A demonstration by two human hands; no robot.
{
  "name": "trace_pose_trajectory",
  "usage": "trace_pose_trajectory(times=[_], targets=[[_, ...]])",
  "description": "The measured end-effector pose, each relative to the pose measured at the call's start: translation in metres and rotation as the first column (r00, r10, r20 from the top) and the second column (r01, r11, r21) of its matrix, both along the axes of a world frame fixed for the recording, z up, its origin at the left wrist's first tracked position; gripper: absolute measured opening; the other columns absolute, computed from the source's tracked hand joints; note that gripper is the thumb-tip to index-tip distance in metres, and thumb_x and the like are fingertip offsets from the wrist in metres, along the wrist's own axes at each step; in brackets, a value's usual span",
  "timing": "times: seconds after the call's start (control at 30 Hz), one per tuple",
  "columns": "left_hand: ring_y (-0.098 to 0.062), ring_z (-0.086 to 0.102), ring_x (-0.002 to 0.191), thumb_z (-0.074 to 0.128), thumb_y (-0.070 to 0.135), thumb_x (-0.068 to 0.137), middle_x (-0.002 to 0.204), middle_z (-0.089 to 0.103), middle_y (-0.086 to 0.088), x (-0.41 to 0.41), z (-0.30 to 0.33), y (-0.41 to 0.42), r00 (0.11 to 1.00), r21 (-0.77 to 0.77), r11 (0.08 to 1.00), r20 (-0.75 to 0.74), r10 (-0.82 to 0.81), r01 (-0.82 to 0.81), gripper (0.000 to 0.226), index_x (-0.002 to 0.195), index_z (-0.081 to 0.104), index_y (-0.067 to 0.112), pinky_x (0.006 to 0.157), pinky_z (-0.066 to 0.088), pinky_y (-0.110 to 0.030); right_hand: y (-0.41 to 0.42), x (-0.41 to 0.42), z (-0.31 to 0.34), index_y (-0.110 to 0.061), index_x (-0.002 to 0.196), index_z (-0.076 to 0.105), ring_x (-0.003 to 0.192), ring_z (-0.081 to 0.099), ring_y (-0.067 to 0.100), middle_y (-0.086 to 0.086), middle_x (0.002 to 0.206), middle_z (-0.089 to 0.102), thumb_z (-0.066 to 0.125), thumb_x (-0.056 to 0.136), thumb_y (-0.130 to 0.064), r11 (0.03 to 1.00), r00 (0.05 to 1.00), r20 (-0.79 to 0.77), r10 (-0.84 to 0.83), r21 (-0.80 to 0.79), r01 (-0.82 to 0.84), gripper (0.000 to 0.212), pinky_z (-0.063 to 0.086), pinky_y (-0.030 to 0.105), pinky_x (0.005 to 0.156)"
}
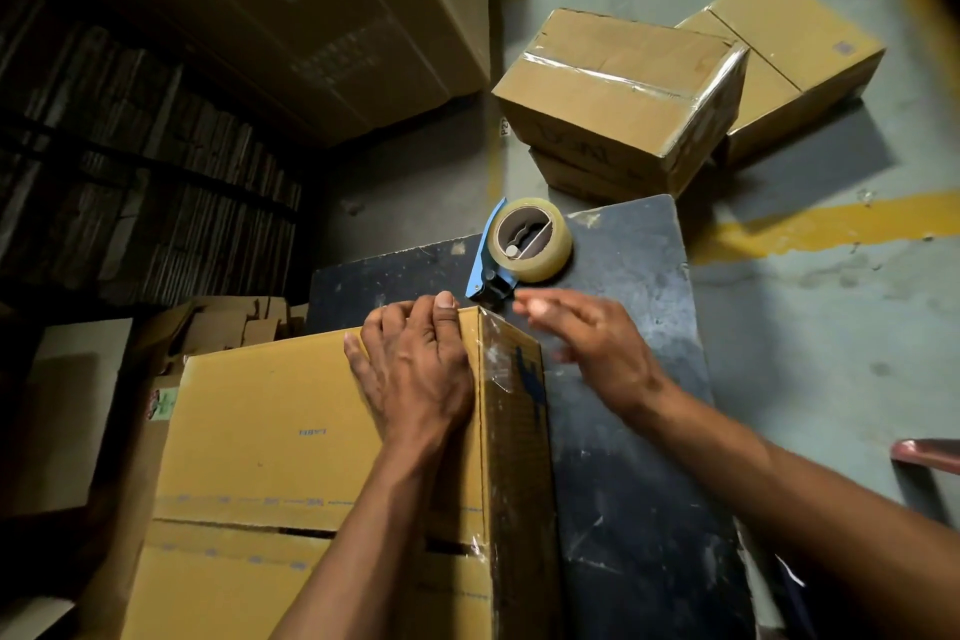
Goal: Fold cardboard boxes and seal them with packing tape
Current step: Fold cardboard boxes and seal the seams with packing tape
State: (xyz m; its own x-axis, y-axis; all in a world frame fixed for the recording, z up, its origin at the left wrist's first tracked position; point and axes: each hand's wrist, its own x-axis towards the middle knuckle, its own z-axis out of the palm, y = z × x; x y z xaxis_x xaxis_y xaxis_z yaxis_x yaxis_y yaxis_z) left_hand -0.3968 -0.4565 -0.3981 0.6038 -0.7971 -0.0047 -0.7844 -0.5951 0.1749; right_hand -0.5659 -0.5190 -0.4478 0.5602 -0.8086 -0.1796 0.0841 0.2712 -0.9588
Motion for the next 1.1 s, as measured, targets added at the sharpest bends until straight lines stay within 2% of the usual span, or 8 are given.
trace_pose_trajectory(times=[0.1, 0.2, 0.4, 0.57, 0.67, 0.77, 0.9, 1.1], targets=[[-0.021, 0.036, 0.136, 0.012, 0.058, 0.102, 0.117, 0.047, 0.007, 0.001, 0.001, 0.001, 1.000, 0.002, 1.000, -0.007, 0.004, -0.004, 0.057, 0.116, 0.061, 0.030, 0.125, 0.007, -0.057, -0.025, 0.021, 0.021, -0.028, 0.124, 0.074, 0.111, 0.068, 0.000, -0.012, 0.118, 0.075, 0.073, 0.085, -0.061, 0.981, 0.981, 0.004, 0.194, -0.018, -0.194, 0.050, 0.054, 0.033, 0.102], [-0.021, 0.035, 0.137, 0.013, 0.056, 0.103, 0.121, 0.051, 0.003, 0.001, 0.001, 0.002, 1.000, 0.000, 1.000, -0.006, 0.005, -0.005, 0.057, 0.117, 0.062, 0.030, 0.125, 0.006, -0.056, -0.033, 0.034, 0.013, -0.019, 0.124, 0.075, 0.109, 0.071, 0.005, -0.007, 0.112, 0.078, 0.082, 0.086, -0.034, 0.946, 0.946, 0.007, 0.323, -0.044, -0.323, 0.042, 0.056, 0.029, 0.100], [-0.018, 0.036, 0.135, 0.011, 0.059, 0.103, 0.117, 0.049, 0.009, 0.000, -0.002, 0.000, 1.000, -0.023, 1.000, -0.020, 0.013, -0.014, 0.059, 0.110, 0.062, 0.031, 0.125, 0.006, -0.054, -0.029, 0.036, -0.047, 0.000, 0.120, 0.073, 0.113, 0.071, 0.023, 0.009, 0.116, 0.076, 0.079, 0.084, -0.011, 0.974, 0.963, 0.177, 0.202, 0.067, -0.217, 0.039, 0.057, 0.033, 0.096], [-0.019, 0.037, 0.135, 0.011, 0.059, 0.103, 0.119, 0.052, 0.006, 0.000, -0.002, 0.000, 1.000, -0.017, 1.000, -0.019, 0.014, -0.014, 0.060, 0.110, 0.062, 0.030, 0.125, 0.007, -0.056, -0.014, 0.024, -0.058, -0.010, 0.128, 0.071, 0.115, 0.070, 0.014, 0.000, 0.120, 0.076, 0.072, 0.094, -0.018, 0.995, 0.995, 0.036, 0.094, 0.023, -0.095, 0.035, 0.057, 0.039, 0.100], [-0.020, 0.038, 0.134, 0.013, 0.058, 0.104, 0.118, 0.053, 0.005, 0.000, -0.002, 0.000, 1.000, -0.025, 1.000, -0.023, 0.019, -0.019, 0.057, 0.108, 0.062, 0.030, 0.124, 0.008, -0.056, 0.008, 0.019, -0.043, -0.027, 0.150, 0.052, 0.136, 0.052, 0.003, -0.007, 0.148, 0.057, 0.053, 0.106, -0.039, 0.977, 0.982, -0.154, -0.107, -0.201, 0.074, 0.045, 0.050, 0.038, 0.111], [-0.022, 0.038, 0.135, 0.014, 0.056, 0.104, 0.122, 0.055, 0.002, 0.000, -0.003, -0.001, 1.000, -0.029, 0.999, -0.007, 0.017, -0.017, 0.056, 0.109, 0.062, 0.029, 0.124, 0.009, -0.057, 0.031, 0.031, -0.008, -0.016, 0.163, 0.026, 0.155, 0.024, 0.012, 0.002, 0.168, 0.027, 0.037, 0.111, -0.035, 0.904, 0.985, -0.008, -0.175, -0.396, 0.158, 0.056, 0.030, 0.043, 0.125], [-0.021, 0.036, 0.136, 0.018, 0.055, 0.106, 0.125, 0.055, 0.002, 0.001, -0.002, 0.001, 0.999, -0.025, 0.999, -0.002, 0.032, -0.032, 0.050, 0.111, 0.061, 0.031, 0.125, 0.008, -0.055, 0.079, 0.048, -0.003, -0.004, 0.163, -0.003, 0.159, -0.009, 0.027, 0.009, 0.172, -0.014, 0.015, 0.102, -0.067, 0.815, 0.996, -0.080, 0.039, -0.574, -0.078, 0.089, 0.001, 0.061, 0.126], [-0.021, 0.035, 0.136, 0.014, 0.056, 0.105, 0.124, 0.053, 0.003, -0.001, -0.002, 0.000, 0.999, -0.011, 1.000, -0.026, 0.023, -0.023, 0.053, 0.112, 0.060, 0.031, 0.125, 0.005, -0.055, 0.101, 0.003, -0.039, -0.006, 0.157, -0.025, 0.156, -0.023, 0.028, 0.010, 0.165, -0.034, 0.010, 0.090, -0.084, 0.686, 0.889, -0.360, 0.284, -0.571, -0.451, 0.108, -0.001, 0.069, 0.122]])
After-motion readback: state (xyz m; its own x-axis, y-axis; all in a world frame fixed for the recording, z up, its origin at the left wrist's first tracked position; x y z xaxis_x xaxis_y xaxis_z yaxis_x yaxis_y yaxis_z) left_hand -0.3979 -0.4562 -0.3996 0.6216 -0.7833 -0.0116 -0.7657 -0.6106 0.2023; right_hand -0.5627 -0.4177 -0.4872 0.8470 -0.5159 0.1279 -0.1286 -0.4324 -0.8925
